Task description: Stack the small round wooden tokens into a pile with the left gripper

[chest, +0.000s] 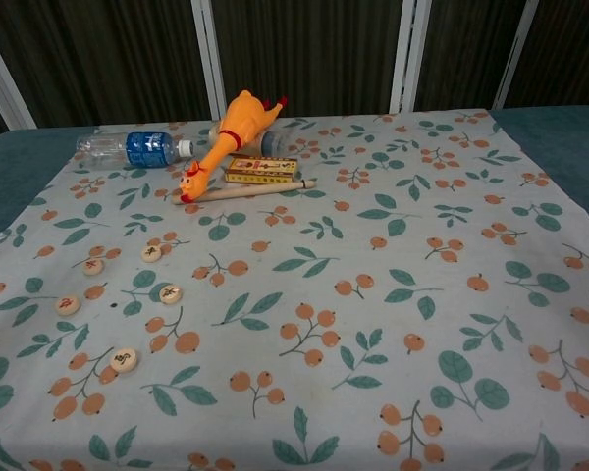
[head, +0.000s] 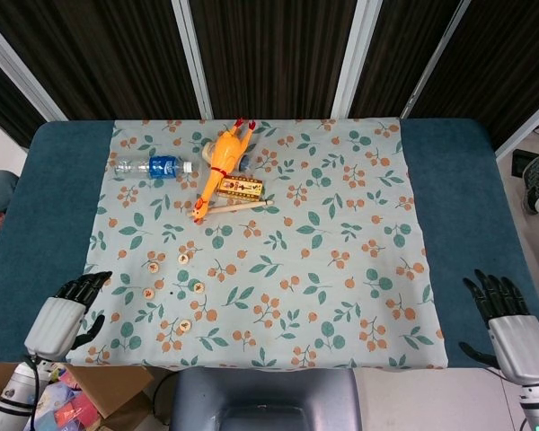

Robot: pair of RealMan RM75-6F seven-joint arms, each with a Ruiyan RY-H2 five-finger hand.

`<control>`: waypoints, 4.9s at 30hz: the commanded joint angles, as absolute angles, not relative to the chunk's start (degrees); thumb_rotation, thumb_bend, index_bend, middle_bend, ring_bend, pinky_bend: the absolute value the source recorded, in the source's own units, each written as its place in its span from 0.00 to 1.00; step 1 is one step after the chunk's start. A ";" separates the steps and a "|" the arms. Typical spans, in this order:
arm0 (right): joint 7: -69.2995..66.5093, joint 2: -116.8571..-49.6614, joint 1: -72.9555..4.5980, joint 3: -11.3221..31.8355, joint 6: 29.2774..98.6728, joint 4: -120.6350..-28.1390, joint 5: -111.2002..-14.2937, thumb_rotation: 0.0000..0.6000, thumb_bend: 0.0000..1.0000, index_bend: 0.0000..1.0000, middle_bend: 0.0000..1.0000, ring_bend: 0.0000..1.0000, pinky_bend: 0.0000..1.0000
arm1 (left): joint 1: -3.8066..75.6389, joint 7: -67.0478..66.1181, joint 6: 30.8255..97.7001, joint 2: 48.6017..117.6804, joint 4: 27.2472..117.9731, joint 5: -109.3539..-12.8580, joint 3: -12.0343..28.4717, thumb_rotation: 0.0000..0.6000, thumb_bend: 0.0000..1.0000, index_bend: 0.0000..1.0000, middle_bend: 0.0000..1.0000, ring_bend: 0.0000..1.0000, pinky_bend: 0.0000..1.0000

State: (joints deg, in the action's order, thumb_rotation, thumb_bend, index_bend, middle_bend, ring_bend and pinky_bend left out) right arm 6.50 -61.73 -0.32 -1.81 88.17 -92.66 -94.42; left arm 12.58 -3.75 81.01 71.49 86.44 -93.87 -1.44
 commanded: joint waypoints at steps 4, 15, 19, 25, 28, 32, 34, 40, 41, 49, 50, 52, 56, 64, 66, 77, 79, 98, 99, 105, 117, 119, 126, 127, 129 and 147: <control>7.42 -62.24 -0.67 -1.74 87.32 -92.88 -94.22 1.00 0.13 0.00 0.00 0.00 0.00 | 12.16 3.85 86.26 78.94 78.46 -100.10 -3.04 1.00 0.45 0.25 0.94 0.99 1.00; 8.12 -62.74 -0.75 -2.46 87.30 -92.97 -95.81 1.00 0.13 0.00 0.00 0.00 0.00 | 14.10 7.65 80.31 89.28 72.03 -100.23 -5.32 1.00 0.45 0.36 1.00 1.00 1.00; 7.94 -62.79 -0.61 -2.88 87.73 -92.99 -96.81 1.00 0.13 0.00 0.00 0.00 0.00 | 14.01 6.71 79.46 92.98 69.41 -99.26 -5.13 1.00 0.44 0.39 1.00 1.00 1.00; 7.73 -62.74 -0.61 -2.98 87.61 -92.97 -96.87 1.00 0.13 0.00 0.00 0.00 0.00 | 14.96 6.11 76.22 95.77 68.22 -96.50 -4.10 1.00 0.42 0.34 1.00 1.00 1.00; 7.73 -62.72 -0.67 -2.96 87.41 -92.96 -96.73 1.00 0.13 0.00 0.00 0.00 0.00 | 15.54 6.69 74.67 96.88 67.31 -95.22 -3.63 1.00 0.41 0.33 1.00 1.00 1.00; 7.62 -62.64 -0.85 -2.99 86.96 -93.05 -96.60 1.00 0.13 0.00 0.00 0.00 0.00 | 16.06 6.78 73.77 98.29 65.70 -94.26 -3.20 1.00 0.40 0.33 1.00 1.00 1.00; 7.55 -62.60 -0.84 -2.97 87.00 -93.08 -96.57 1.00 0.13 0.00 0.00 0.00 0.00 | 16.20 6.67 73.59 98.50 65.50 -94.08 -3.21 1.00 0.40 0.33 1.00 1.00 1.00; 7.43 -62.56 -0.78 -3.00 87.18 -93.06 -96.70 1.00 0.13 0.00 0.00 0.00 0.00 | 16.45 6.31 73.33 98.75 65.42 -93.71 -3.45 1.00 0.40 0.34 1.00 1.00 1.00; 7.43 -62.57 -0.78 -3.02 87.16 -93.05 -96.71 1.00 0.13 0.00 0.00 0.00 0.00 | 16.49 6.25 73.28 98.79 65.46 -93.68 -3.54 1.00 0.40 0.34 1.00 1.00 1.00; 7.28 -62.49 -0.83 -3.02 87.08 -93.06 -96.70 1.00 0.13 0.00 0.00 0.00 0.00 | 17.06 5.94 72.43 99.50 65.19 -93.06 -3.57 1.00 0.40 0.36 1.00 1.00 1.00; 7.21 -62.47 -0.81 -3.02 87.14 -93.05 -96.70 1.00 0.13 0.00 0.00 0.00 0.00 | 17.09 5.92 72.36 99.57 65.13 -92.93 -3.54 1.00 0.40 0.37 1.00 1.00 1.00; 7.08 -62.42 -0.79 -3.02 87.20 -93.03 -96.72 1.00 0.13 0.00 0.00 0.00 0.00 | 17.12 5.79 72.42 99.72 64.90 -92.83 -3.53 1.00 0.40 0.39 1.00 1.00 1.00; 7.03 -62.40 -0.80 -3.00 87.21 -93.03 -96.72 1.00 0.13 0.00 0.00 0.00 0.00 | 17.12 5.79 72.45 99.78 64.83 -92.81 -3.56 1.00 0.40 0.41 1.00 1.00 1.00; 7.33 -62.44 -0.84 -3.03 86.95 -93.19 -96.58 1.00 0.13 0.00 0.00 0.00 0.00 | 17.38 5.14 71.94 99.77 65.32 -92.42 -3.87 1.00 0.40 0.42 1.00 1.00 1.00; 7.37 -62.42 -0.84 -3.04 86.94 -93.21 -96.60 1.00 0.13 0.00 0.00 0.00 0.00 | 17.43 5.06 71.86 99.87 65.34 -92.28 -3.82 1.00 0.40 0.42 1.00 1.00 1.00; 7.51 -62.53 -0.91 -2.98 86.78 -93.16 -96.48 1.00 0.13 0.00 0.00 0.00 0.00 | 17.57 5.05 72.47 99.97 65.94 -92.15 -3.72 1.00 0.40 0.45 1.00 1.00 1.00; 7.53 -62.53 -0.93 -2.96 86.75 -93.17 -96.43 1.00 0.13 0.00 0.00 0.00 0.00 | 17.56 5.20 72.78 99.82 66.11 -92.10 -3.57 1.00 0.40 0.45 1.00 1.00 1.00; 7.50 -62.54 -1.07 -2.65 86.42 -93.36 -95.71 1.00 0.13 0.00 0.00 0.00 0.00 | 19.88 7.15 69.96 92.14 70.23 -82.81 4.90 1.00 0.40 0.44 1.00 1.00 1.00; 7.48 -62.51 -1.06 -2.63 86.44 -93.38 -95.68 1.00 0.13 0.00 0.00 0.00 0.00 | 19.98 7.03 69.61 92.13 70.06 -82.39 5.04 1.00 0.40 0.44 1.00 1.00 1.00; 7.15 -62.37 -1.04 -2.70 86.54 -93.37 -95.78 1.00 0.13 0.00 0.00 0.00 0.00 | 20.42 6.63 67.64 92.66 68.53 -80.33 5.39 1.00 0.40 0.44 1.00 1.00 1.00; 6.34 -62.25 -1.00 -2.71 87.01 -93.19 -96.19 1.00 0.13 0.00 0.00 0.00 0.00 | 20.62 6.86 65.80 94.00 65.65 -78.75 5.06 1.00 0.40 0.44 1.00 1.00 1.00; 6.23 -62.25 -0.98 -2.70 87.09 -93.17 -96.21 1.00 0.13 0.00 0.00 0.00 0.00 | 20.72 6.88 65.53 94.23 65.25 -78.46 5.16 1.00 0.40 0.44 1.00 1.00 1.00; 6.17 -62.24 -1.00 -2.69 87.07 -93.15 -96.21 1.00 0.13 0.00 0.00 0.00 0.00 | 20.94 6.98 64.68 94.29 64.45 -78.10 5.00 1.00 0.40 0.43 1.00 1.00 1.00; 6.18 -62.26 -1.01 -2.69 87.02 -93.14 -96.18 1.00 0.13 0.00 0.00 0.00 0.00 | 21.01 6.88 64.44 94.18 64.42 -78.19 4.82 1.00 0.40 0.42 1.00 1.00 1.00; 6.43 -62.33 -1.03 -2.63 86.90 -93.16 -95.99 1.00 0.13 0.00 0.00 0.00 0.00 | 21.07 6.65 64.24 94.05 64.45 -78.23 4.66 1.00 0.40 0.40 1.00 1.00 1.00; 6.06 -62.18 -0.94 -2.84 87.19 -93.18 -96.48 1.00 0.13 0.00 0.00 0.00 0.00 | 22.54 5.68 68.55 96.07 69.21 -81.66 5.65 1.00 0.40 0.37 1.00 1.00 1.00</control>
